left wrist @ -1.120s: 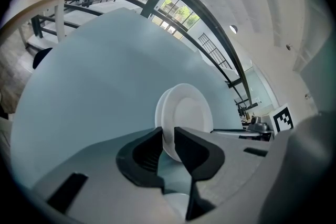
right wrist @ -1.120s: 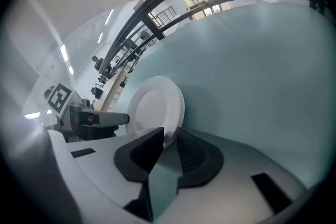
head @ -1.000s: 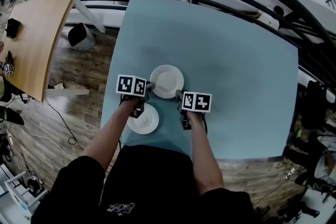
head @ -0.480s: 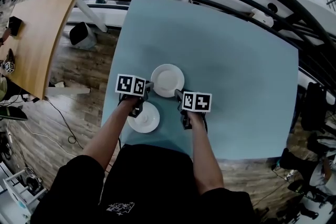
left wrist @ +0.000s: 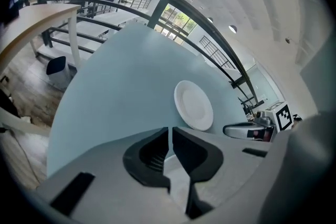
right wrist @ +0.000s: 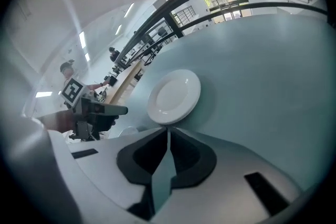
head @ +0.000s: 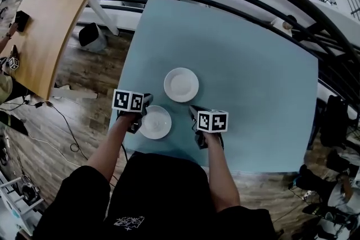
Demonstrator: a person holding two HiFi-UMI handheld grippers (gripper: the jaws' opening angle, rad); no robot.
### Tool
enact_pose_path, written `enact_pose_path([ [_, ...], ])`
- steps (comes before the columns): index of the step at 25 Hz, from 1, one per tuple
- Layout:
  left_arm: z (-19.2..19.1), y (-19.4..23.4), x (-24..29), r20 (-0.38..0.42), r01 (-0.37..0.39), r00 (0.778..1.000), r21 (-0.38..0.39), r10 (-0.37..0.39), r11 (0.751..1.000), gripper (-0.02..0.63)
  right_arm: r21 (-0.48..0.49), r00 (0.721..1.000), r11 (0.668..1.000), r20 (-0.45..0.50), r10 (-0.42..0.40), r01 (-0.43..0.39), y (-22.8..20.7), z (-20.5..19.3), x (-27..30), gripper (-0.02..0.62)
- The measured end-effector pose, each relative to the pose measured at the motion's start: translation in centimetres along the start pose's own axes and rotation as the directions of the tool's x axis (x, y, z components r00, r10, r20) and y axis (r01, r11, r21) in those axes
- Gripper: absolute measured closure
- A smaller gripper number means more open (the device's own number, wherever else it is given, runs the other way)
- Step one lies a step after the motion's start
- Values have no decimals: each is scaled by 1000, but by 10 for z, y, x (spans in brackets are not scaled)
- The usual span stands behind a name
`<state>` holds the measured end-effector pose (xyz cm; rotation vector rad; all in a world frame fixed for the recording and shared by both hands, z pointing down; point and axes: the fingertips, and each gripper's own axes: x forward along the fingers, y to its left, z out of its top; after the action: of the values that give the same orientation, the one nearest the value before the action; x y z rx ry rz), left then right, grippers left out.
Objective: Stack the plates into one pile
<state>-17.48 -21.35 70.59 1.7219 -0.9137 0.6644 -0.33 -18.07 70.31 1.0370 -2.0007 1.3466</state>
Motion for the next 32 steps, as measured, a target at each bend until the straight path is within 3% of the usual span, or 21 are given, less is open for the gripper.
enact_pose_path([
  [6,-33,9,-31,63,-13,998,-50,16,999,580,22,991,992,-40,127,-126,29,-35,0,583],
  [11,-69,19,-50,91,-21,995,-118,32,993,580,30,980,982,-63,186,-185,46,-54,2,583],
  [15,-99,30,-61,98,-33,994,-179,51,983,580,34,974,977,-81,212,-210,58,-64,6,582],
  [19,-121,33,-65,129,8,991,-244,24,970,572,30,969,974,-102,227,-225,64,-75,12,580],
  [22,-131,33,-65,138,39,990,-268,-2,963,543,35,968,974,-110,225,-222,67,-82,16,498],
  [32,-155,34,-51,107,76,993,-312,-45,947,499,91,965,973,-139,222,-210,70,-97,31,441],
])
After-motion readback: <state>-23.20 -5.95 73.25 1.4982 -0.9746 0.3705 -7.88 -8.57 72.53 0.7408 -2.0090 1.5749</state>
